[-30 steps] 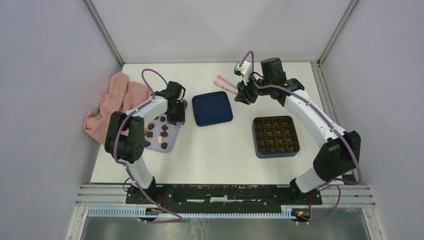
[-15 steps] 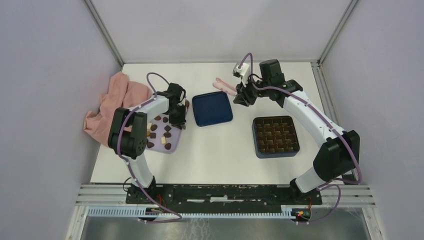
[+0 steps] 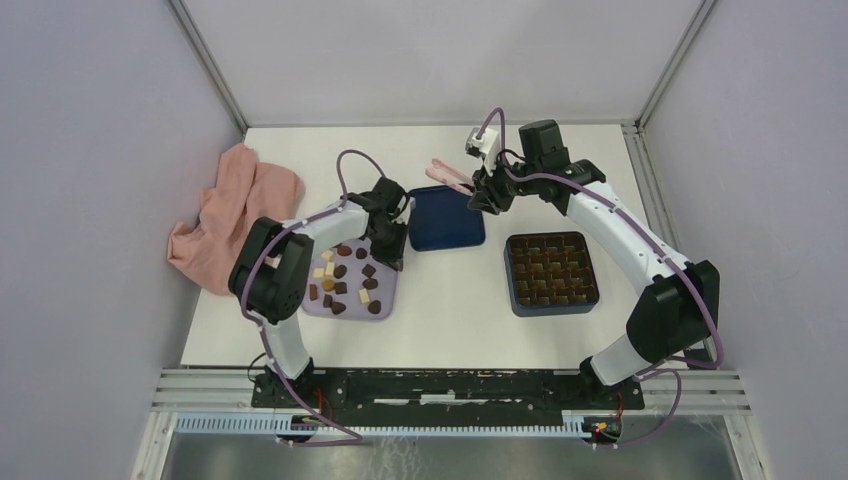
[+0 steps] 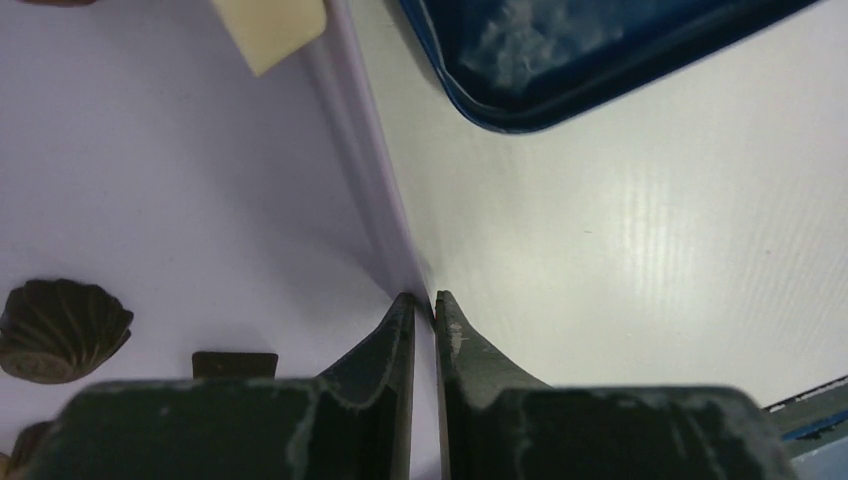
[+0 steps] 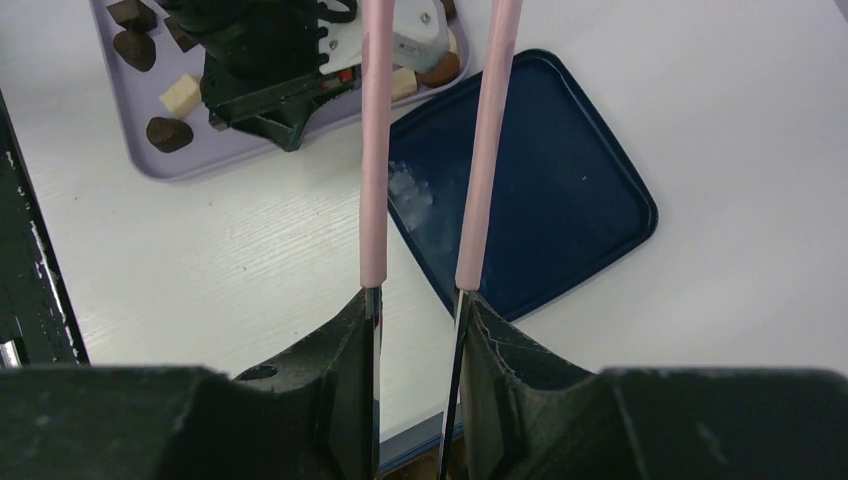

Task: Pack the chocolate
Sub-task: Move the plate to the center of the board.

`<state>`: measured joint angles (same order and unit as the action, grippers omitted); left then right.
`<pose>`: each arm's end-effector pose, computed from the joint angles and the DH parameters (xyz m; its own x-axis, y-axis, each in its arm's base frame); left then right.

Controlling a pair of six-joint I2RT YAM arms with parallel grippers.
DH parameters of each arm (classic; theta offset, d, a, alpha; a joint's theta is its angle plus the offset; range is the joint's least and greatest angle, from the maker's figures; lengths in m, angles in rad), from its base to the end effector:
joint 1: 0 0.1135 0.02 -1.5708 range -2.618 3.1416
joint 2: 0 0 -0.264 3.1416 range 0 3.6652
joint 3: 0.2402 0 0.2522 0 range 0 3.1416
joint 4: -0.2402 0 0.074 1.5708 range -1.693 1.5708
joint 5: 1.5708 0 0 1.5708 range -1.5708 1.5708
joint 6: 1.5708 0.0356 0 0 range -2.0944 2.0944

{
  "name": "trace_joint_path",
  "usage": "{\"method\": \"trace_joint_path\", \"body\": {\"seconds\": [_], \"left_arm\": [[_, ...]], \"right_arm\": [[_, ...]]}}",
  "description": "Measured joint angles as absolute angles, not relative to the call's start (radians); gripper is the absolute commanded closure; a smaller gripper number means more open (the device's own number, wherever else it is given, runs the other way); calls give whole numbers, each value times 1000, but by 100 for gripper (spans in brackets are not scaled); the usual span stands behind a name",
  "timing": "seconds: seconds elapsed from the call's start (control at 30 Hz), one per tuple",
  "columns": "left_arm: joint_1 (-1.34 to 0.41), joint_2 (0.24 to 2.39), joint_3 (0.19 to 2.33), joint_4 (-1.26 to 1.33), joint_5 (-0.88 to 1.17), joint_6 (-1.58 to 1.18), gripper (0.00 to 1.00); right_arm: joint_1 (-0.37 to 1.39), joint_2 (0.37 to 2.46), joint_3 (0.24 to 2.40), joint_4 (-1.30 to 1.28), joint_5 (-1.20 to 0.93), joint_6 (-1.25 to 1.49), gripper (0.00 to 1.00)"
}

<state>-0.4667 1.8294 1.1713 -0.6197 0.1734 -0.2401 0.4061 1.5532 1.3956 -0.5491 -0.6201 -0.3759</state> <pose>0.3094 -0.1627 0.1620 -0.9464 0.2146 -0.2413 0.2704 0.9351 -0.2291 0.3088 0.1553 0.3314 -0.2878 -0.4490 -0.8459 -0.8957 0.4389 0.0718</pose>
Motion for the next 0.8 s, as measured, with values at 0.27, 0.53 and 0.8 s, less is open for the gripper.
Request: {"method": "trace_joint_path", "body": {"seconds": [0.27, 0.53, 0.8], "left_arm": [[-573, 1881, 1229, -587, 224, -240, 83], [-595, 1876, 1205, -502, 250, -242, 72], [-595, 1670, 1095, -458, 192, -246, 55]], "right_arm": [[397, 1552, 1362, -588, -606, -415, 64], [353, 1521, 1350, -609, -591, -425, 64], [344, 1502, 1350, -623, -572, -453, 64]]}}
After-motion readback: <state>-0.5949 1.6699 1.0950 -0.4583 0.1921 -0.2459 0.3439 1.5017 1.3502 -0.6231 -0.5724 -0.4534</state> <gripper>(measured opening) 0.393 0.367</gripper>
